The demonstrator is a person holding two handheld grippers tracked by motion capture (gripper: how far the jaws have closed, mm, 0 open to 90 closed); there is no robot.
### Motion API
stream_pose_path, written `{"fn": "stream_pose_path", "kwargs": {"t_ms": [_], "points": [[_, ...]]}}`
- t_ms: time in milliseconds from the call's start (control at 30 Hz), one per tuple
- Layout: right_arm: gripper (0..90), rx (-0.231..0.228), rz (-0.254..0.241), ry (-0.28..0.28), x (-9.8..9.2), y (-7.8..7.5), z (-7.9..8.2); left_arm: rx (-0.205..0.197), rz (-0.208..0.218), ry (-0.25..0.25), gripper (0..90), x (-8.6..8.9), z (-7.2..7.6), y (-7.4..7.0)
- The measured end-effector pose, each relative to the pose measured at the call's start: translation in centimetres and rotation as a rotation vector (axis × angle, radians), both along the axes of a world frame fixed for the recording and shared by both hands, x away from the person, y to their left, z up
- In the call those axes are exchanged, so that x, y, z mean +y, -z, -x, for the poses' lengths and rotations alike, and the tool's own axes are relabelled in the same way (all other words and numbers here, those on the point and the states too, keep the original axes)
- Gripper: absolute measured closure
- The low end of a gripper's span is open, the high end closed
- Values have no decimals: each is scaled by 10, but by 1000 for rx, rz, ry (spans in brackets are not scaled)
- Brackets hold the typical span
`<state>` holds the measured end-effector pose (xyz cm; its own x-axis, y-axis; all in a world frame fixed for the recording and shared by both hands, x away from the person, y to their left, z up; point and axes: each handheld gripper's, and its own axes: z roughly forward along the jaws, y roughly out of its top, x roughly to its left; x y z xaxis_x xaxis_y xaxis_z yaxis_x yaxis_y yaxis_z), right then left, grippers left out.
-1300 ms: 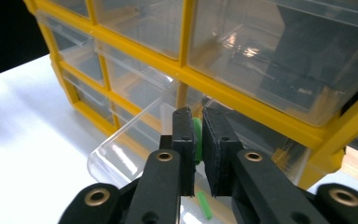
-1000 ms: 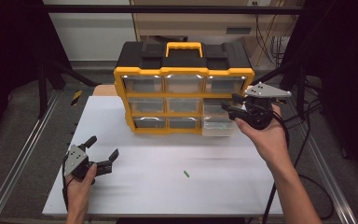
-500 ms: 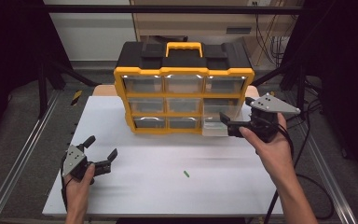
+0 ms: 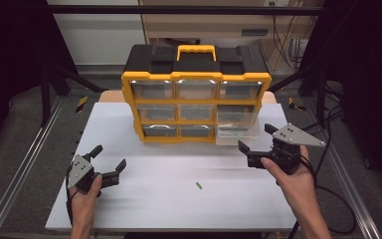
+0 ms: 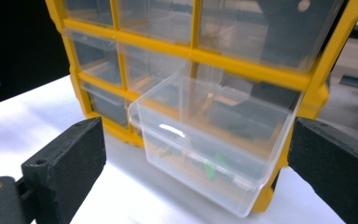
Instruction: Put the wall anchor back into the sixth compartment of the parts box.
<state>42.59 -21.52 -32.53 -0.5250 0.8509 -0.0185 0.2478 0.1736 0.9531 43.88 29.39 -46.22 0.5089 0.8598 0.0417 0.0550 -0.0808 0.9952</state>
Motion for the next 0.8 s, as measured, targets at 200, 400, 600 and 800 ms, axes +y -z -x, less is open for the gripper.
{"fn": "stream_pose_path", "kwargs": {"t_ms": [200,400,600,800], "points": [[52,37,4,-19,5,16,4,0,-2,-1,11,0,-1,0],[62,89,18,-52,19,37,4,0,1,-1,11,1,-1,0],[73,134,30,-94,34,54,3,-1,0,1,11,0,0,0],[65,172,47,-118,50,67,3,0,-2,2,11,0,-1,0]]}}
